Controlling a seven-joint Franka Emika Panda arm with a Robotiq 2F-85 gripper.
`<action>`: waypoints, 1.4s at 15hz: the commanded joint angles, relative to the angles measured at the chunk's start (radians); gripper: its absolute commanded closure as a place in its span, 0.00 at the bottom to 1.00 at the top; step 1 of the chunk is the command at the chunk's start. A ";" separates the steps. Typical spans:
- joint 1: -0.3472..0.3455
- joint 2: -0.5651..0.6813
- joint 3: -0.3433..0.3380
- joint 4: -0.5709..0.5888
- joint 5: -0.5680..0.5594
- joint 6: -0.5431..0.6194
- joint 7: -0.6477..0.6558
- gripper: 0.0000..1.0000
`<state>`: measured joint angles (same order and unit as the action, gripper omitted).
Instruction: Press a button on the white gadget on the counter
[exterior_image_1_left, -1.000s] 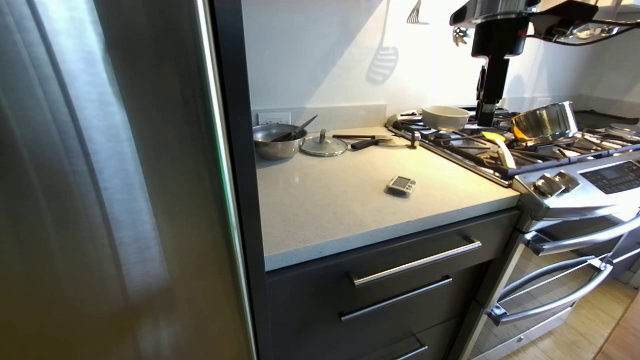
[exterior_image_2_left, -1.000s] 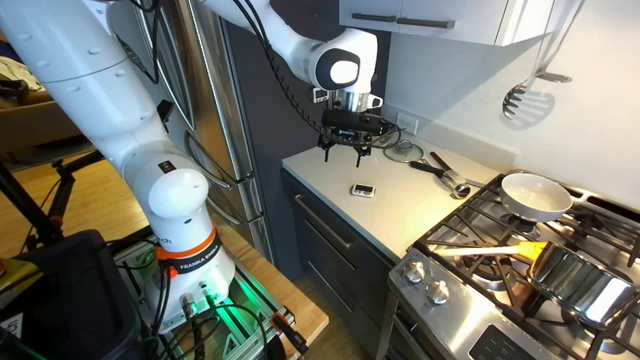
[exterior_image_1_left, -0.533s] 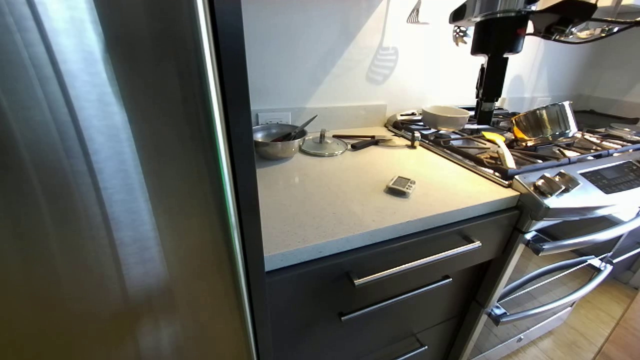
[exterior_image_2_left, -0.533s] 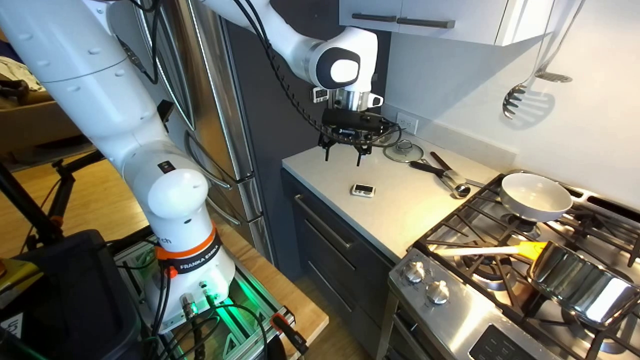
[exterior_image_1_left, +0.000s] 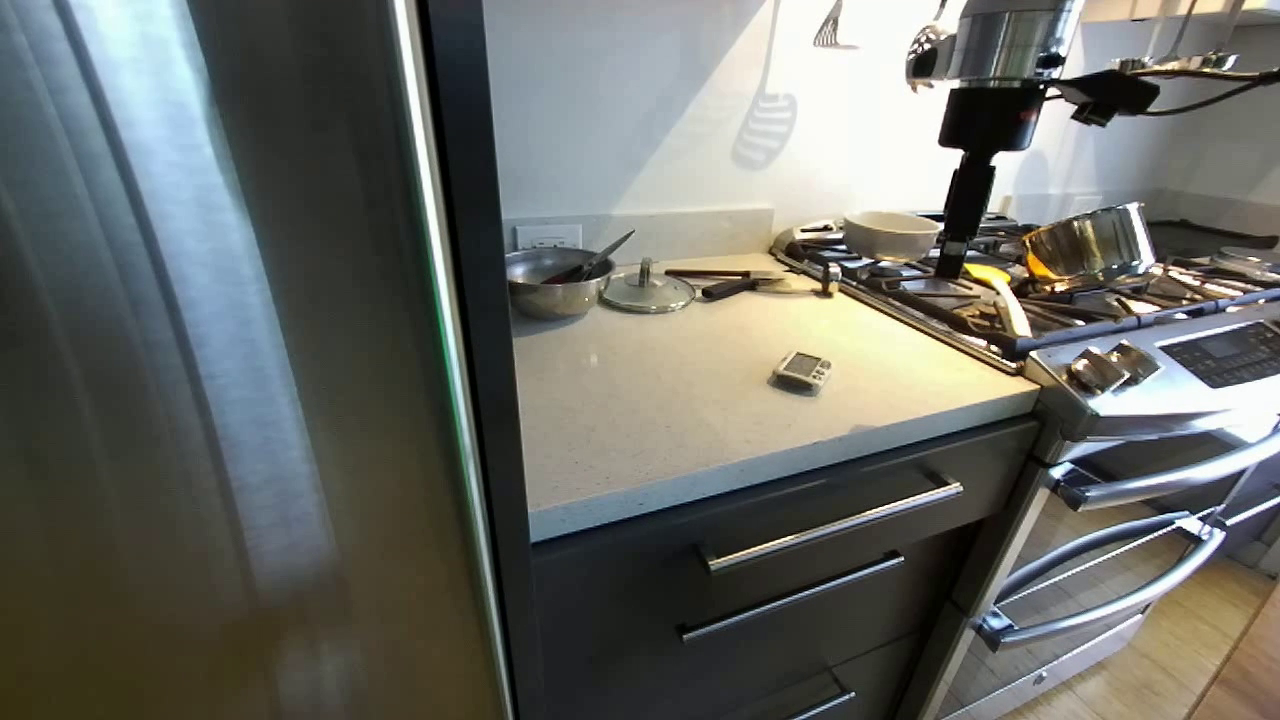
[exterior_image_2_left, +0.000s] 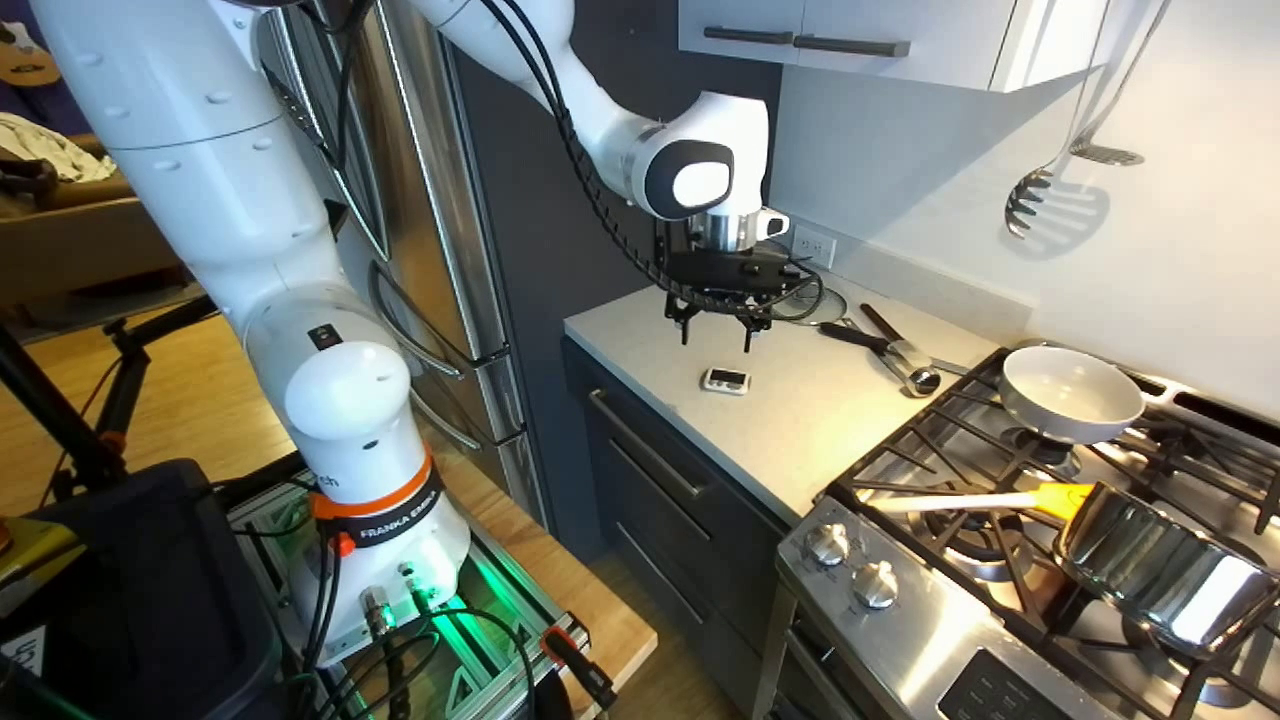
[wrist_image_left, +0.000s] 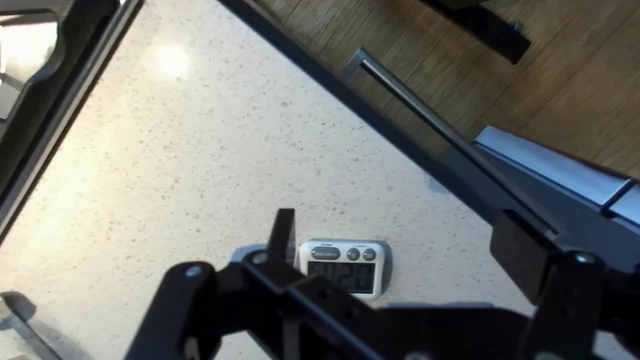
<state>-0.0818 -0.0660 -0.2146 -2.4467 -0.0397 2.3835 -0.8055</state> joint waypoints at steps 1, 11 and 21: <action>-0.030 0.062 0.012 -0.019 0.021 0.148 0.001 0.00; -0.034 0.098 0.035 -0.018 -0.028 0.251 0.040 0.00; -0.045 0.233 0.106 0.023 0.060 0.327 0.039 0.30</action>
<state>-0.1027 0.1128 -0.1316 -2.4481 0.0085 2.6838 -0.7795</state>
